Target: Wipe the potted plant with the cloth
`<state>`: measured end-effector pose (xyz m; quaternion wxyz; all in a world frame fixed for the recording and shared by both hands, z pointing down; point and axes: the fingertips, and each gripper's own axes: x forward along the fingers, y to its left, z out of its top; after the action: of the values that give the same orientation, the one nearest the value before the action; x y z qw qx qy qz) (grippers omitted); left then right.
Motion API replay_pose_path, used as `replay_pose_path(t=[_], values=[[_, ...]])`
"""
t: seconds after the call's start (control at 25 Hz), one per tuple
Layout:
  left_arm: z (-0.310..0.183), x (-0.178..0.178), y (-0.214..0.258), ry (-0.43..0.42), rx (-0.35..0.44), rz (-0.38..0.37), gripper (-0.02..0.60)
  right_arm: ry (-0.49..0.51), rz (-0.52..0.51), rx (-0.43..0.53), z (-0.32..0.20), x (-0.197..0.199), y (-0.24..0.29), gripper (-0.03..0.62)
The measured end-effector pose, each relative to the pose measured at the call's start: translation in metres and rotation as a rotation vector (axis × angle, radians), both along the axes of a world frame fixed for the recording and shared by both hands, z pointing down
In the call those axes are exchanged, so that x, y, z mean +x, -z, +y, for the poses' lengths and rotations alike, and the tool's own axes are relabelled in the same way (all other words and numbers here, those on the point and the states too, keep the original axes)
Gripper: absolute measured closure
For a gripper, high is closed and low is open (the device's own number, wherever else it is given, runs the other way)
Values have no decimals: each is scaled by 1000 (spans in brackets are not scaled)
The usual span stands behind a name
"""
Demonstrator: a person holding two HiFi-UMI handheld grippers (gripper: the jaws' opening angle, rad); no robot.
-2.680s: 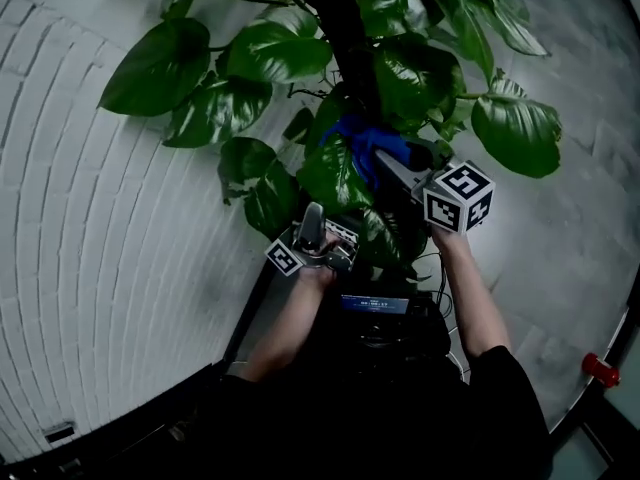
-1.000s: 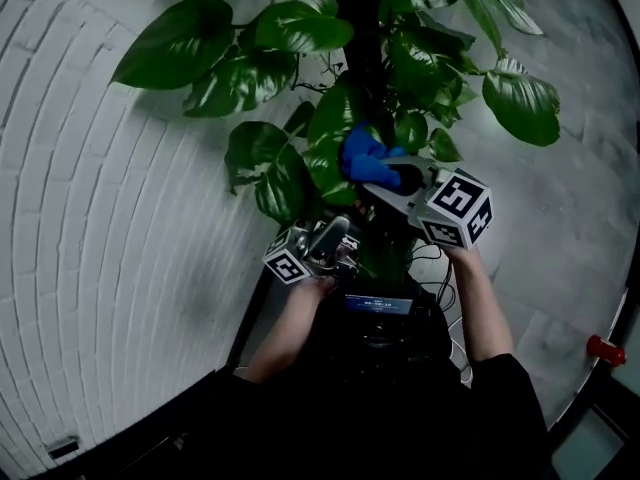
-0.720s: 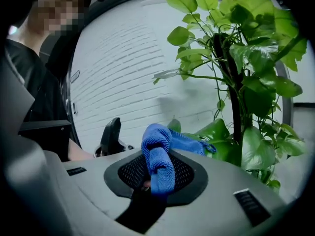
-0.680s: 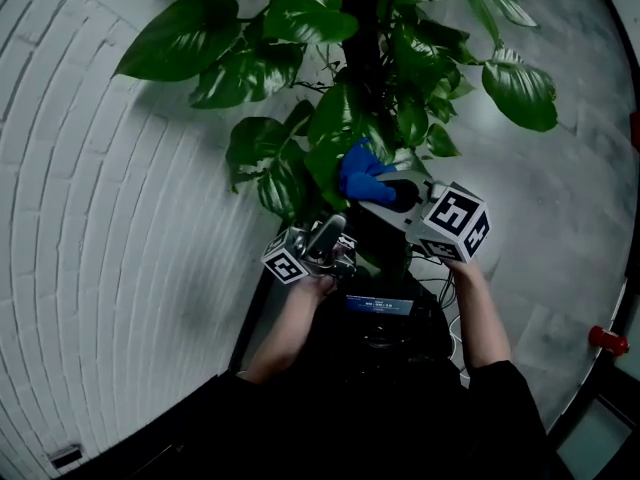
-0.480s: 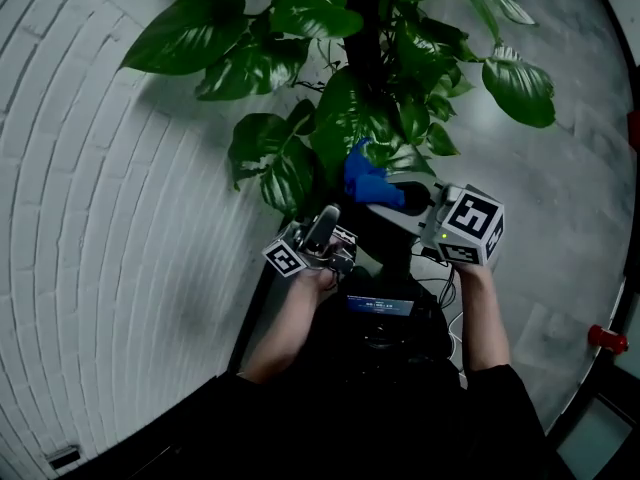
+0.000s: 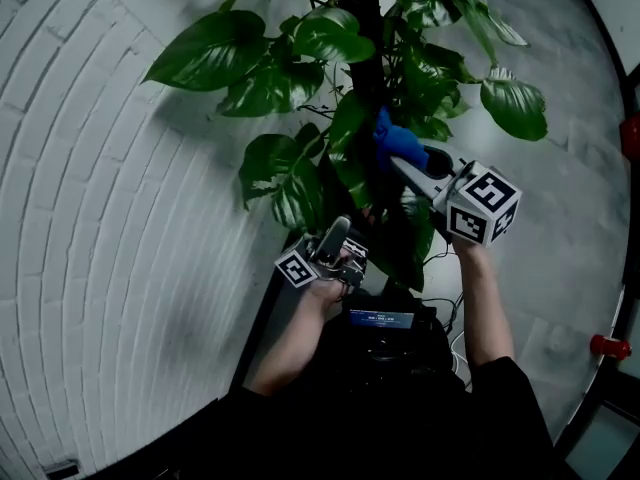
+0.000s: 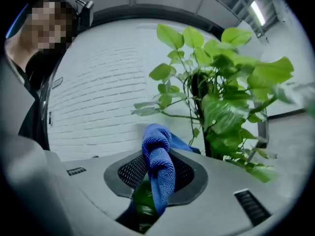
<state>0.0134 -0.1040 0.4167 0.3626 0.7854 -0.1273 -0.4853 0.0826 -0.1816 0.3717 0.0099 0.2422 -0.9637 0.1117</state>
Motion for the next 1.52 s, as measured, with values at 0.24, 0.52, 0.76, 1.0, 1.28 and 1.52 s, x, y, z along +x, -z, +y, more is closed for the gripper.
replay_pose_path(t=[0.24, 0.52, 0.76, 1.0, 1.28, 1.52], values=[[4, 5, -3, -27, 3, -66, 175, 189, 91, -111, 42, -54, -57, 480], [12, 5, -11, -27, -5, -113, 174, 210, 131, -101, 71, -58, -61, 480], [16, -7, -7, -18, -9, -29, 169, 276, 107, -141, 104, -71, -70, 480], [19, -15, -15, -8, -25, -50, 169, 284, 20, -196, 127, -58, -64, 479], [43, -50, -21, 33, -51, 1, 169, 98, -301, -288, 133, 3, -40, 479], [66, -55, -2, 35, 18, -4, 174, -110, -436, -281, 136, 68, -26, 479]])
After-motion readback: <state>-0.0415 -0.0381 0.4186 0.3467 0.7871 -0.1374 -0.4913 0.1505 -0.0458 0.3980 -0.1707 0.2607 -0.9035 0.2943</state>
